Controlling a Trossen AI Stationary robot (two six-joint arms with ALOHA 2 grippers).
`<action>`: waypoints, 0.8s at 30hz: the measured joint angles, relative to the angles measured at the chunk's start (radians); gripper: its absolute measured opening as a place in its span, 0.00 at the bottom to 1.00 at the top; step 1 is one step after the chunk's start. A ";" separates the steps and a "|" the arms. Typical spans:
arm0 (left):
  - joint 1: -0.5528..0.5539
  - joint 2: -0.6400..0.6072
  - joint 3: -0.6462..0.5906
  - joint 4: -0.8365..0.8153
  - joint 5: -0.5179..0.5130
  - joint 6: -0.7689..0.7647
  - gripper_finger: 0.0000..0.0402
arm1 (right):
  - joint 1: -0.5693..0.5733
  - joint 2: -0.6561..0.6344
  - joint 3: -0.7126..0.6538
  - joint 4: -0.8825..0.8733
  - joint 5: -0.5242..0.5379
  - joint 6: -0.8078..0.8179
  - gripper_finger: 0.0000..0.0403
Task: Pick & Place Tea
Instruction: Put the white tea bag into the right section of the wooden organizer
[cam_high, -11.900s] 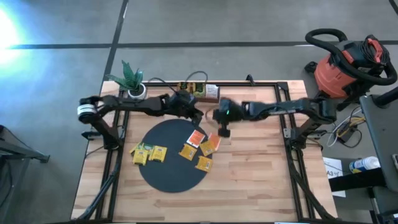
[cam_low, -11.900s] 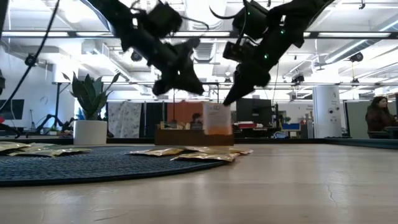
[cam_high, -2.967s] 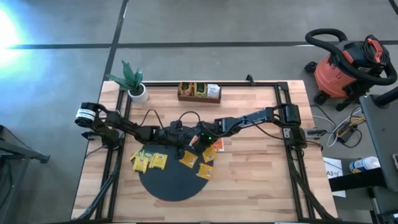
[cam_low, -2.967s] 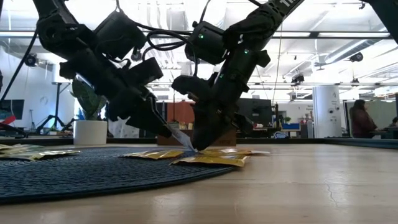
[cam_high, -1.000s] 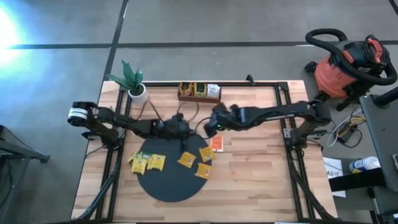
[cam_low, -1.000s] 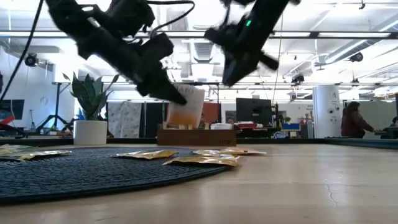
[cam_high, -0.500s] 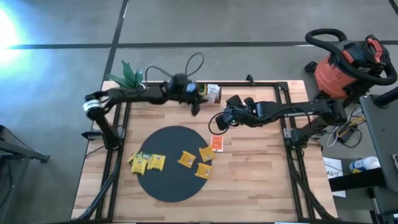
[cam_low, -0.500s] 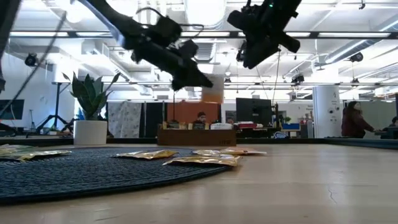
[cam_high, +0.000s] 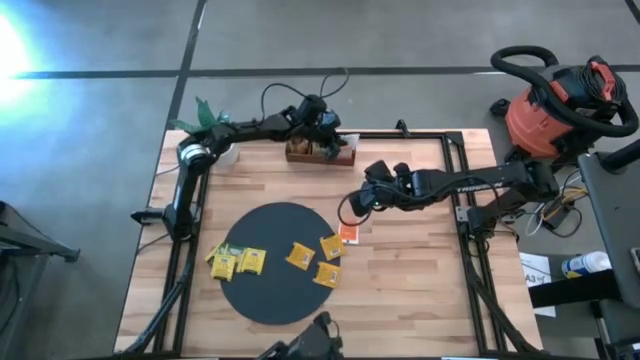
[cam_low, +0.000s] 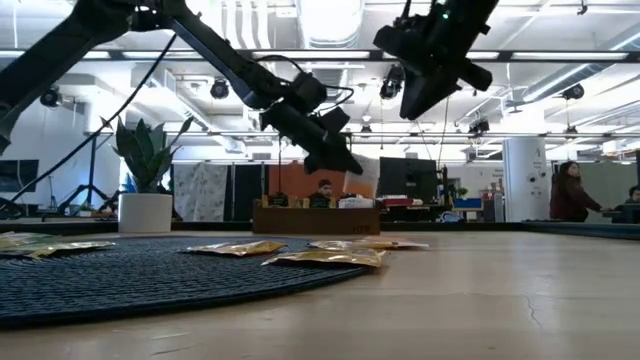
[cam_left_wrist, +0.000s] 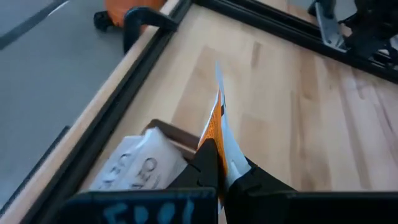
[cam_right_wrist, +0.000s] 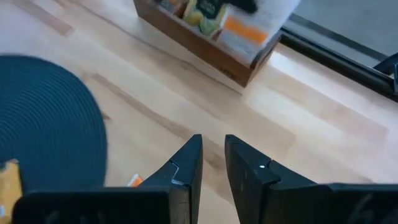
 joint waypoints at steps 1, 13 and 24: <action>0.006 0.000 0.004 -0.014 0.000 0.000 0.00 | 0.002 0.000 -0.005 -0.001 0.000 0.001 0.17; 0.020 0.037 -0.042 0.006 0.022 0.031 0.00 | 0.003 -0.035 -0.093 0.004 -0.027 0.055 0.17; 0.023 0.036 -0.065 0.083 0.007 0.049 0.00 | -0.007 -0.094 -0.137 0.013 -0.031 0.094 0.17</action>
